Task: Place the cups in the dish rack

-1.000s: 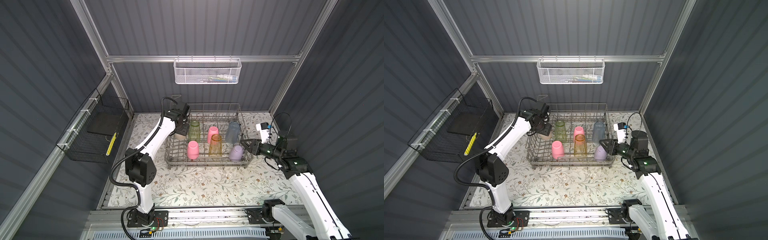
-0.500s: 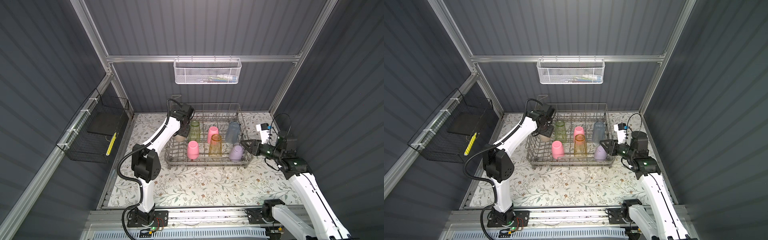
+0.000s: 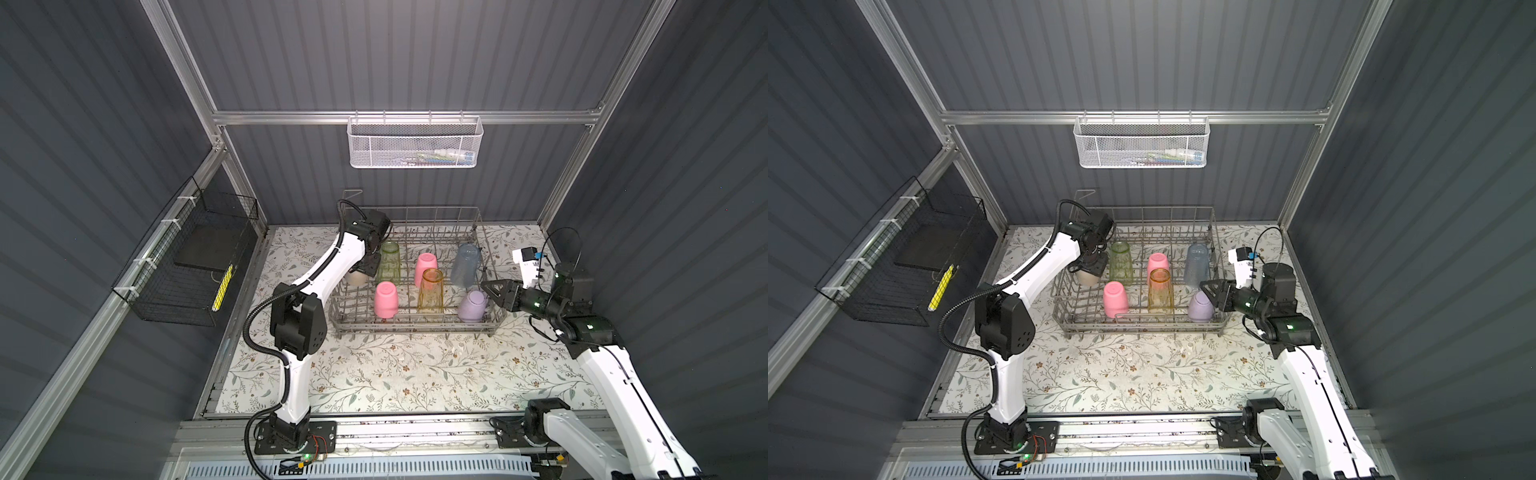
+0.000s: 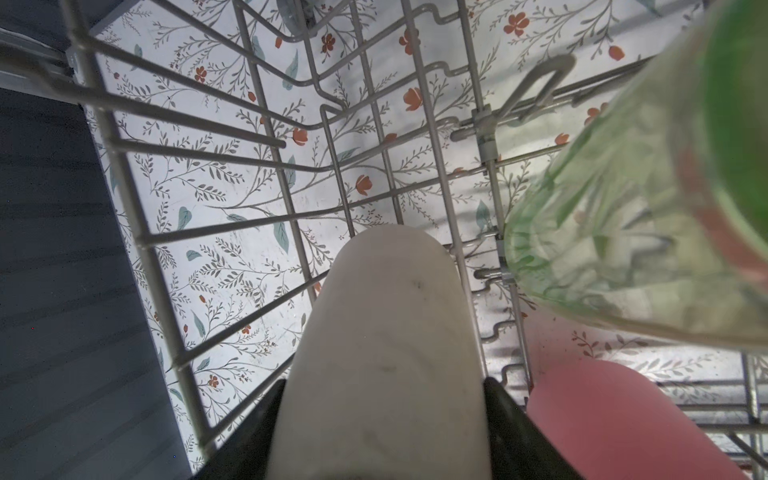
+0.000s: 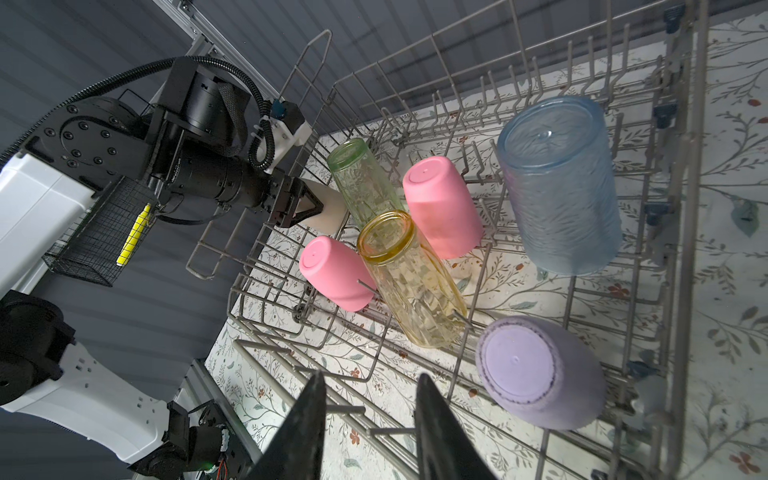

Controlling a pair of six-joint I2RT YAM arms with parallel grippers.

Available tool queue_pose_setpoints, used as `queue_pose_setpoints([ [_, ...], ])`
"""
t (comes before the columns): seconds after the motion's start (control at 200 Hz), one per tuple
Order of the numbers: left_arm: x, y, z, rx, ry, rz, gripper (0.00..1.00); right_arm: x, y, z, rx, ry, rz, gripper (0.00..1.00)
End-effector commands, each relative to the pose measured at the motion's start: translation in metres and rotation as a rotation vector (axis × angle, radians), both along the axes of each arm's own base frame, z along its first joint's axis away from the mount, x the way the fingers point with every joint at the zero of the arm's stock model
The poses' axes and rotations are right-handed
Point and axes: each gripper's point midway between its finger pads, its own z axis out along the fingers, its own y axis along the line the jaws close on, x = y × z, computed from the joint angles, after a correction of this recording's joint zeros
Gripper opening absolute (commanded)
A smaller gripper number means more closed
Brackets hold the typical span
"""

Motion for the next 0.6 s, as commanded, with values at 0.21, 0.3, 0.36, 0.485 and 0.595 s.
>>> queue_pose_setpoints([
  [0.21, 0.001, -0.005, -0.003, 0.002, 0.012, 0.007, 0.49, 0.0, -0.001, -0.005, -0.009, 0.002, 0.002, 0.38],
  [0.3, 0.001, -0.005, -0.008, 0.015, 0.021, 0.004, 0.51, 0.0, -0.001, -0.005, -0.009, 0.002, 0.002, 0.38],
  [0.36, 0.001, -0.004, -0.011, 0.023, 0.029, 0.005, 0.51, 0.0, -0.001, -0.006, -0.007, 0.006, 0.003, 0.38],
  [0.485, 0.001, -0.004, -0.015, 0.024, 0.036, 0.007, 0.52, 0.0, -0.001, -0.006, -0.004, 0.008, 0.004, 0.38],
  [0.595, 0.002, -0.002, -0.016, 0.036, 0.033, 0.008, 0.54, 0.0, 0.0, -0.007, -0.001, 0.014, 0.008, 0.38],
])
